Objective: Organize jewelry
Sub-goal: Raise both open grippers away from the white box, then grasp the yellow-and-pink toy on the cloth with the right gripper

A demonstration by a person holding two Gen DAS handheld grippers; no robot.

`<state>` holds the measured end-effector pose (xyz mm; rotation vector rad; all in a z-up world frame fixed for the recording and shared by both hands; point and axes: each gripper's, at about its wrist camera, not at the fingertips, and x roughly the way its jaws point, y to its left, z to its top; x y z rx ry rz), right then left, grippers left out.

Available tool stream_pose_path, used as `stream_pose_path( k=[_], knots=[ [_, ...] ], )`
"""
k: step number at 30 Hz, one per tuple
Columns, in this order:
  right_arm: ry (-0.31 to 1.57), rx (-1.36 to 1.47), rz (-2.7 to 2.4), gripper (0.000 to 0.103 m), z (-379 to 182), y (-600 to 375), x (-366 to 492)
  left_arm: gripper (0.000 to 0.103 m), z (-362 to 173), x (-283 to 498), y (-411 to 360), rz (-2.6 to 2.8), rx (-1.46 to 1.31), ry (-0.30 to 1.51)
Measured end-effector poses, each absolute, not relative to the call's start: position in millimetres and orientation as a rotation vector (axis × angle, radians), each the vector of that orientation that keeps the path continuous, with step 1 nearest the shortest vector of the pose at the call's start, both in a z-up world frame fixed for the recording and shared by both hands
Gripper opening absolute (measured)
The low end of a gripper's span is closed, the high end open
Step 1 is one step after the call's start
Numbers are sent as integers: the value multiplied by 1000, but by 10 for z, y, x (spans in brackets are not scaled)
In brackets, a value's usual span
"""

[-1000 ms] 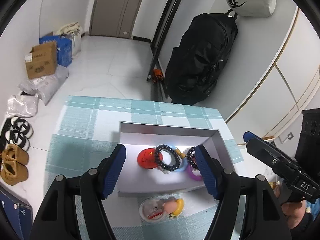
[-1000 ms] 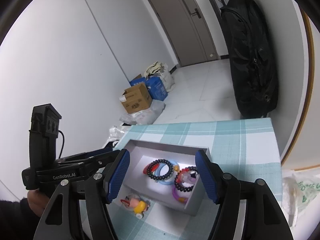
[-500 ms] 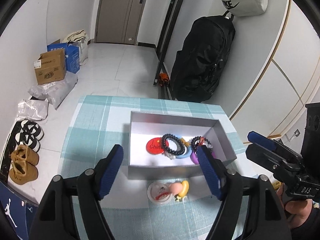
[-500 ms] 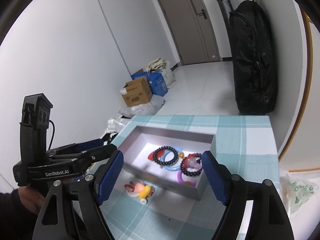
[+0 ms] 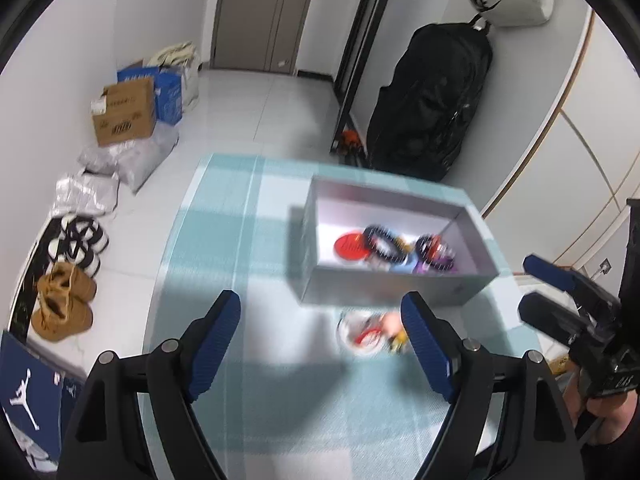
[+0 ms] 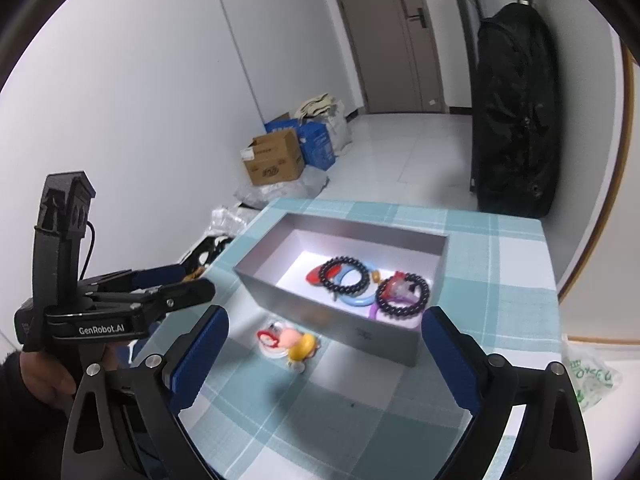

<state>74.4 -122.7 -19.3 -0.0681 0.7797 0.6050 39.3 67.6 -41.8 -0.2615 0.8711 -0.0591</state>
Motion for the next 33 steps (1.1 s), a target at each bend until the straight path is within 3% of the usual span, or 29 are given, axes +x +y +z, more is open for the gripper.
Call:
stream_pose_path(
  k=[21,33],
  knots=[
    [1016,-82,617,96,-705,-893,902,81,-602,337,816,-20,-294,971],
    [1081,-99,603,63,-899,-700,1036,81,-604,326,895,-19,-288,971]
  ],
)
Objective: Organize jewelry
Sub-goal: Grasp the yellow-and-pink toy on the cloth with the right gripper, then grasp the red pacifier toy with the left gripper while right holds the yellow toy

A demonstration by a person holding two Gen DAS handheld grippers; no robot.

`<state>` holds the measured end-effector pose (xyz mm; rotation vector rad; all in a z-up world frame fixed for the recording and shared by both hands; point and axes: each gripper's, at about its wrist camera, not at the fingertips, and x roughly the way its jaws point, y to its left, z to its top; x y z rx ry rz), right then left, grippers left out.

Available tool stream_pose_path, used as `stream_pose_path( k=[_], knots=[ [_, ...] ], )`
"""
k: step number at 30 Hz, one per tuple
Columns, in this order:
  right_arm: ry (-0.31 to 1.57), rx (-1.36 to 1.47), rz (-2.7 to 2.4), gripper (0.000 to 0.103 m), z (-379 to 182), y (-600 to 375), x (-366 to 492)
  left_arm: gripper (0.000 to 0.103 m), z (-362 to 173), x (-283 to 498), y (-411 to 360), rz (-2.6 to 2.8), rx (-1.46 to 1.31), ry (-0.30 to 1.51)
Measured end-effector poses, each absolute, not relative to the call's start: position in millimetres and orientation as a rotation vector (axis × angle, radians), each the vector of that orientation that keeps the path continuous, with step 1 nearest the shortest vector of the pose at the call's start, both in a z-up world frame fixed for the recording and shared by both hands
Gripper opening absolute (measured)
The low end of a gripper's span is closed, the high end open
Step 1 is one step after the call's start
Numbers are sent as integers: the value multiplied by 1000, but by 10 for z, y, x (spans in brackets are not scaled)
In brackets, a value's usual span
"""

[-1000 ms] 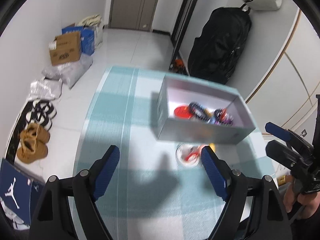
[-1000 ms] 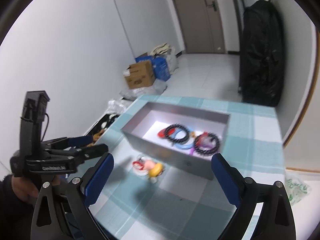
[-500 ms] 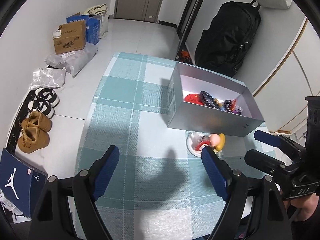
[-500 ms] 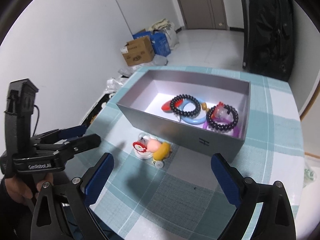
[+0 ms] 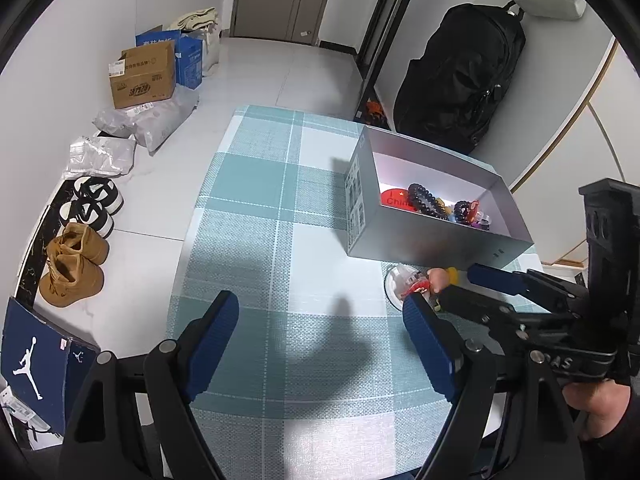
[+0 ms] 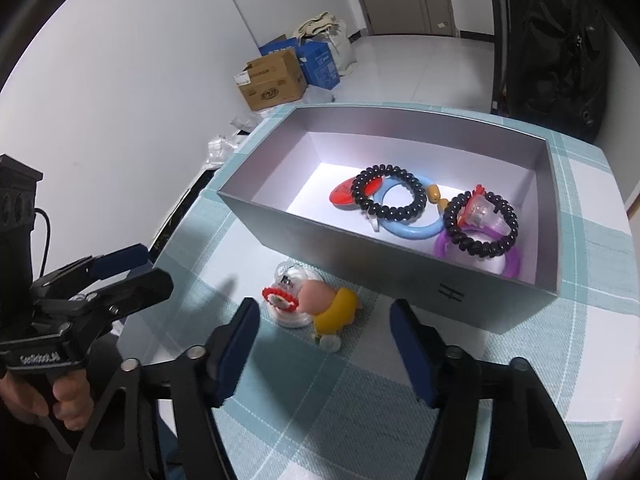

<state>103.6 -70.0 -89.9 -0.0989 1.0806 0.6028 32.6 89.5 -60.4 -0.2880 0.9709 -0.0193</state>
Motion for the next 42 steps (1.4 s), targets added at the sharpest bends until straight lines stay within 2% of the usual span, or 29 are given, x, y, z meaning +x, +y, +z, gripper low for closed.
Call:
stream_pose_path(
  k=[6,10,13,14,15,23,42],
  knots=[
    [1115,-50,592,50,-950,-730,1113,81,-586,330,902,-39,-299,964],
    [1124,-35,592,30,-961,-737,1147,81,-582,332,909,-55,-314,965],
    [1123,-43,601,29,-954,-722,1135,81,-575,338,896,-66,-316,961],
    [1122,-47,604,20,-948,-730,1124,81,-573,338,888,-65,-311,959],
    [1120,-47,608,16,-937,-726,1119,81,-571,338,886,-63,-307,957],
    [1115,-56,614,10,-917,-697,1093,81,-612,359,881,-62,-314,973],
    [1023,-12,648,10,-585,-948,906,81,-782,494,663,-113,-270,1030]
  ],
)
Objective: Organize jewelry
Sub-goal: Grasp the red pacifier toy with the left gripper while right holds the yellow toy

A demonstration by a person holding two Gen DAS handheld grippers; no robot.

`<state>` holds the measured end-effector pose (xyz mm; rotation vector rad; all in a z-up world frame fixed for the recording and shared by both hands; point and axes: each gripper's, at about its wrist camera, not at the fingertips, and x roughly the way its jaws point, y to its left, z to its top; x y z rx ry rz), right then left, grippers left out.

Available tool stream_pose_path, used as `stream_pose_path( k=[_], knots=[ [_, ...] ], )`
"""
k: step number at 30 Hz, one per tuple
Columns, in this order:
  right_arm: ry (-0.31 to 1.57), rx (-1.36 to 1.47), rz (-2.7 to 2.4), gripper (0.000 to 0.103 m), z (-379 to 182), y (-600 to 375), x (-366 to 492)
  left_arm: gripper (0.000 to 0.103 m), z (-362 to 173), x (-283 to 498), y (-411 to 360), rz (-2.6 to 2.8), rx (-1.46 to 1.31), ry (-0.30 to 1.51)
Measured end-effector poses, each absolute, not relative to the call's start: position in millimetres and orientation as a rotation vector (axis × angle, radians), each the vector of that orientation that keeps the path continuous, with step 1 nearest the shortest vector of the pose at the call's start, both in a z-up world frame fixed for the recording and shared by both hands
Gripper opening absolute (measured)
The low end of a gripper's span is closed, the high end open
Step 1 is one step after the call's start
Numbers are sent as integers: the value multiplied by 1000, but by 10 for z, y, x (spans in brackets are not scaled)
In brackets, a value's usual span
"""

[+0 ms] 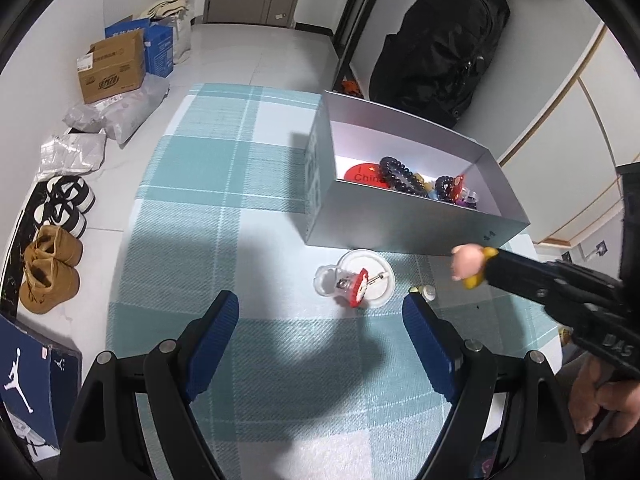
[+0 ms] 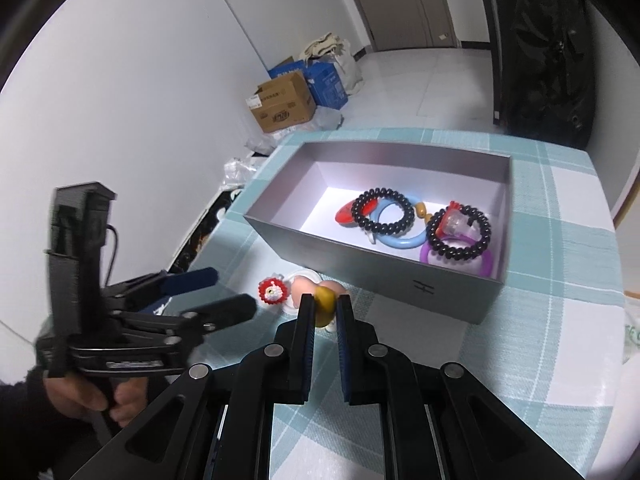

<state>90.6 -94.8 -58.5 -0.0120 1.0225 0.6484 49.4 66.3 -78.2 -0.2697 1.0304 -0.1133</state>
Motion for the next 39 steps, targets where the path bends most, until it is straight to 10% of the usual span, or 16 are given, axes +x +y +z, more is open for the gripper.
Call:
stream_pose_path(
  k=[5,22,39],
  knots=[
    [998,25,642,10,-479,-1088,895,79,-811,527,608,-99,-244,1012],
    [945,87,636,10,-268,-1364,808,25,-874,633,487,-106,-219,1017],
    [936,88,629,10,-242,-1394,788,16,-784,598,379,-144,-165,993]
  ],
)
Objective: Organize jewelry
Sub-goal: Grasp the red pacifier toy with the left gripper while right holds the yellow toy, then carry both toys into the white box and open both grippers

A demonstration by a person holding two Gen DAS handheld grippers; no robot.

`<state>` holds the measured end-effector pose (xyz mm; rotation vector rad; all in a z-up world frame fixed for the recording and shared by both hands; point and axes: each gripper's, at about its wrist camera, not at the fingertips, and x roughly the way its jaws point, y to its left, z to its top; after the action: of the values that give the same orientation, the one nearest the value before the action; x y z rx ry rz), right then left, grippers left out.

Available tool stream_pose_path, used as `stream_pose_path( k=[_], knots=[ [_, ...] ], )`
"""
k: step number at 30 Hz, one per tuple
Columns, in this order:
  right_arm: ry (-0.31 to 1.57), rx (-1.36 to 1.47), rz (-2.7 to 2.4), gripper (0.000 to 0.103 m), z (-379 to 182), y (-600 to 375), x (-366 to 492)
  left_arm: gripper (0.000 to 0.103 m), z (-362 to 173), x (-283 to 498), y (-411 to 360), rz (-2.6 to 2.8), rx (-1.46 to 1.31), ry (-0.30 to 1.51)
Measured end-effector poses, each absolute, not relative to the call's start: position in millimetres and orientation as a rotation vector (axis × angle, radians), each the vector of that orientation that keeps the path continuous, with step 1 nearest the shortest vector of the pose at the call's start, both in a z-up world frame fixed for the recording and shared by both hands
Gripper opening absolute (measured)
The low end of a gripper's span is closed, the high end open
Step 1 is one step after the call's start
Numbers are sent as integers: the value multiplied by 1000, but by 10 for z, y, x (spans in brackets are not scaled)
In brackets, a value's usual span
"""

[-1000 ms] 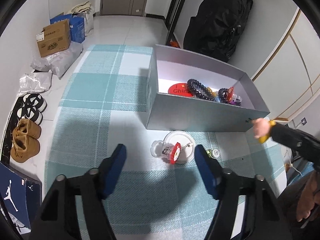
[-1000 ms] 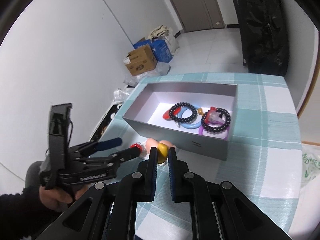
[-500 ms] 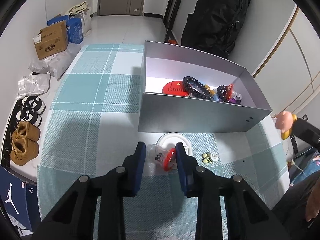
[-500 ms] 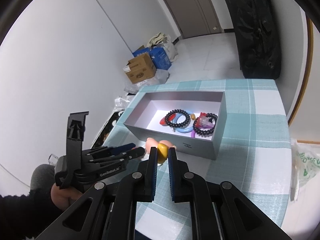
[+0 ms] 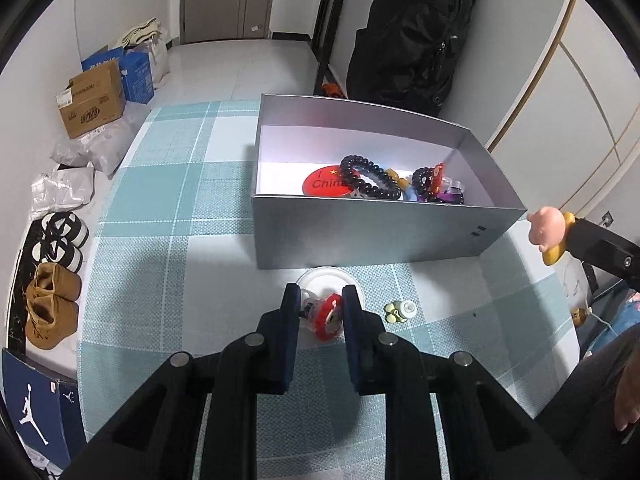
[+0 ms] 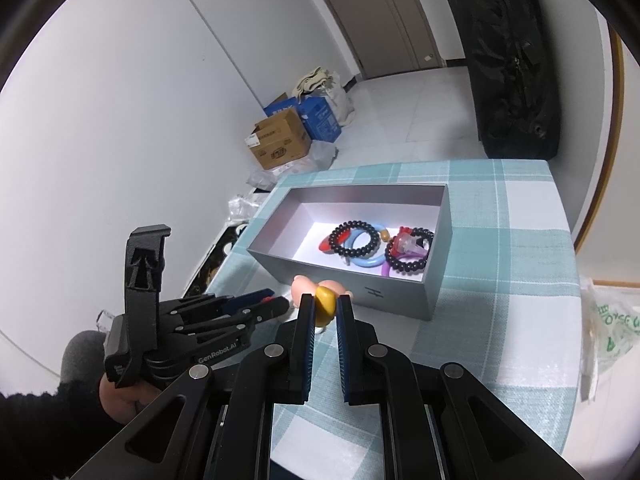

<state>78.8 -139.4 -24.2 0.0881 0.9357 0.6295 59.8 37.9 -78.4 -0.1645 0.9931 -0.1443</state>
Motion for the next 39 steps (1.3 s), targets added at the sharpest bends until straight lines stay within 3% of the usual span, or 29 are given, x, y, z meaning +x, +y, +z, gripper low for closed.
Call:
stream_pose_path(
  k=[22,39],
  knots=[
    [894,136,614,10,-204,-1450,921,16,-183,481,246,-295,-239,839],
    [859,169,630,10,-219,-1440,1246,16,-246,883,310,-287,-302,857]
  ],
)
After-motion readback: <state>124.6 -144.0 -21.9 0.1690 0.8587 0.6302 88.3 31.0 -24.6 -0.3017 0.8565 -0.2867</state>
